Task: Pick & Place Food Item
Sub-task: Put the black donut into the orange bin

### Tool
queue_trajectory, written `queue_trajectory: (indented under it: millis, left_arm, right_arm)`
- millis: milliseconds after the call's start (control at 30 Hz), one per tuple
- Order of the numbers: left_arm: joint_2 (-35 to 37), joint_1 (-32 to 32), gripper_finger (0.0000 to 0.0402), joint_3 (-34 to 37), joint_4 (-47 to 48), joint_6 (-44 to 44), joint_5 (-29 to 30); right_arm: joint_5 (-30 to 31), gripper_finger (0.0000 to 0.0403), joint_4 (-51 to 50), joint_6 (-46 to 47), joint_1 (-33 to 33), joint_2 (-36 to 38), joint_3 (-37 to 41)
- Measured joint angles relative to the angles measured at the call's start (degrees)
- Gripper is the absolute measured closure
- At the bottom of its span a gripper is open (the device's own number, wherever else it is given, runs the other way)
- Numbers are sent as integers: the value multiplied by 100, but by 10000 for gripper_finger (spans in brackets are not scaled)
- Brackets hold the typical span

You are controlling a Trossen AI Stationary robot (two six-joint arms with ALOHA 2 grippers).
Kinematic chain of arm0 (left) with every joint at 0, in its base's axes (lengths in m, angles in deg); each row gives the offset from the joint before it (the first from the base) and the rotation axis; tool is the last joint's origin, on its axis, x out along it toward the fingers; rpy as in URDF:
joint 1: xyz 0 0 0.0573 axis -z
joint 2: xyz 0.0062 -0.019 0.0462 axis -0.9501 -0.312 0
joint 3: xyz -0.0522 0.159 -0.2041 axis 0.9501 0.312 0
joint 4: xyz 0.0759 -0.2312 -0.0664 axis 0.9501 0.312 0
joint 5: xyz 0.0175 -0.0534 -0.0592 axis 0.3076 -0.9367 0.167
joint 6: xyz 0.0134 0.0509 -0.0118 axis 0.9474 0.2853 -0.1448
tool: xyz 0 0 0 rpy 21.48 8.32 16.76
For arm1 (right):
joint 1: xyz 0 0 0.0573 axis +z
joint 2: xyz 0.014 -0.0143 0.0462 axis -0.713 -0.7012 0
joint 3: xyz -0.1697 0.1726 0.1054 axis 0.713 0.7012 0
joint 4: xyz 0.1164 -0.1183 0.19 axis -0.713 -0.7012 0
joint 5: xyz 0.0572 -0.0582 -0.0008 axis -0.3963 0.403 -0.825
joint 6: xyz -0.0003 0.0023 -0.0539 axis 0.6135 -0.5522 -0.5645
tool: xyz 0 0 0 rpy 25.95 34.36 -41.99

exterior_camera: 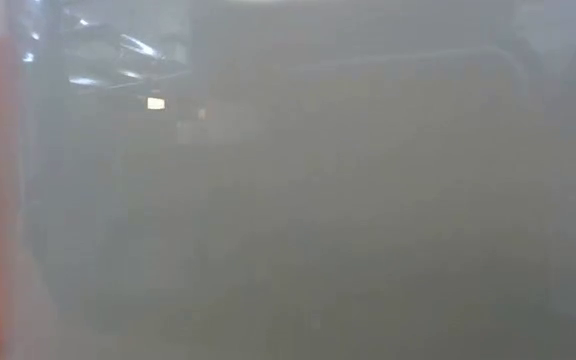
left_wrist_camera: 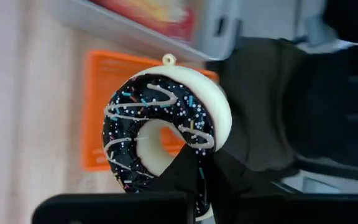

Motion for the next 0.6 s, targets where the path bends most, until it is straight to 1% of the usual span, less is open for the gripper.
queue_trajectory:
  millis: [167,333,467,600]
  left_arm:
    - [-253,228,395,0,-481,-24,1]
    - [-689,335,389,0,-797,5,14]
    - [-1052,384,395,0,-904,22,-252]
    - [-1316,378,388,2,-907,85,-342]
  right_arm:
    - [0,332,0,0,0,0,0]
    - [0,332,0,2,0,-2,0]
    - [0,332,2,2,0,-2,0]
    - [0,332,2,2,1,-2,0]
